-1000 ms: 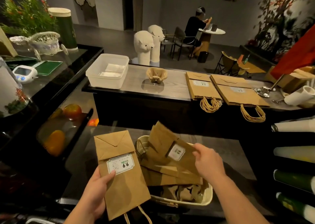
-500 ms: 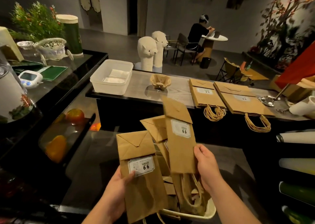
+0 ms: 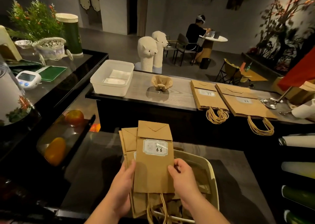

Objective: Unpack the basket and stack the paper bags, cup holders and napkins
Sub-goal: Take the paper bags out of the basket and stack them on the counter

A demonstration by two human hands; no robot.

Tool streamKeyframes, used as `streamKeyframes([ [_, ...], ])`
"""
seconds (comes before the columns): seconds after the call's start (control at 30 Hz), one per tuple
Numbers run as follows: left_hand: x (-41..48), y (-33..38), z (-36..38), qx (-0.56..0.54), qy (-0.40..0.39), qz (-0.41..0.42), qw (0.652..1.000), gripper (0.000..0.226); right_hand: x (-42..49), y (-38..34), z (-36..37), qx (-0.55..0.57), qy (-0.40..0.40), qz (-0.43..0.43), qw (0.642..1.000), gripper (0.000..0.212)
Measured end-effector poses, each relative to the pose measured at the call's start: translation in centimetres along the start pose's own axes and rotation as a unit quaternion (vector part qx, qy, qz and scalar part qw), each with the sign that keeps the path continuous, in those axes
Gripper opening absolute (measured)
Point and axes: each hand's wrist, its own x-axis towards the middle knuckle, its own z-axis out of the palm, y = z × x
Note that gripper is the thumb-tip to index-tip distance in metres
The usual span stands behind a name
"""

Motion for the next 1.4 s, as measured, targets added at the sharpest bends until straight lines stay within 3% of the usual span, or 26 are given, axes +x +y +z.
streamKeyframes([
  [0.3,0.5,0.2,0.1,0.044,0.028,0.045,0.998,0.042,0.4,0.1,-0.4,-0.169,-0.044,-0.048,0.984,0.028],
  [0.43,0.6,0.0,-0.2,0.094,0.056,0.073,0.991,0.031,0.2,0.4,0.3,-0.217,-0.103,-0.064,0.969,0.034],
  [0.53,1.1,0.2,-1.8,0.082,0.090,0.066,0.990,0.022,1.4,1.1,-0.9,-0.224,-0.057,-0.069,0.970,0.038],
  [0.6,1.5,0.8,-3.4,0.070,0.121,0.069,0.988,0.021,2.8,2.3,-2.6,-0.331,-0.022,-0.094,0.939,0.046],
  [0.7,1.7,2.0,-5.4,0.058,0.155,0.092,0.982,0.019,4.5,4.6,-5.0,-0.486,-0.104,-0.056,0.866,0.083],
  [0.77,1.5,2.8,-6.5,0.053,0.169,0.100,0.979,0.022,4.8,5.4,-6.0,-0.505,-0.148,-0.012,0.850,0.094],
  [0.9,1.4,3.7,-7.7,0.041,0.198,0.101,0.974,0.027,4.5,5.6,-6.2,-0.528,-0.116,-0.046,0.840,0.086],
  [1.07,1.6,4.1,-7.7,0.020,0.214,0.110,0.970,0.035,4.1,5.0,-5.8,-0.581,-0.171,-0.059,0.794,0.080],
  [1.23,1.5,4.5,-8.1,0.010,0.205,0.113,0.972,0.032,4.0,4.1,-6.4,-0.495,-0.136,-0.060,0.856,0.025],
  [1.4,1.4,4.9,-8.2,0.012,0.192,0.120,0.974,0.026,4.4,2.6,-8.2,-0.460,0.047,-0.096,0.882,0.030],
])
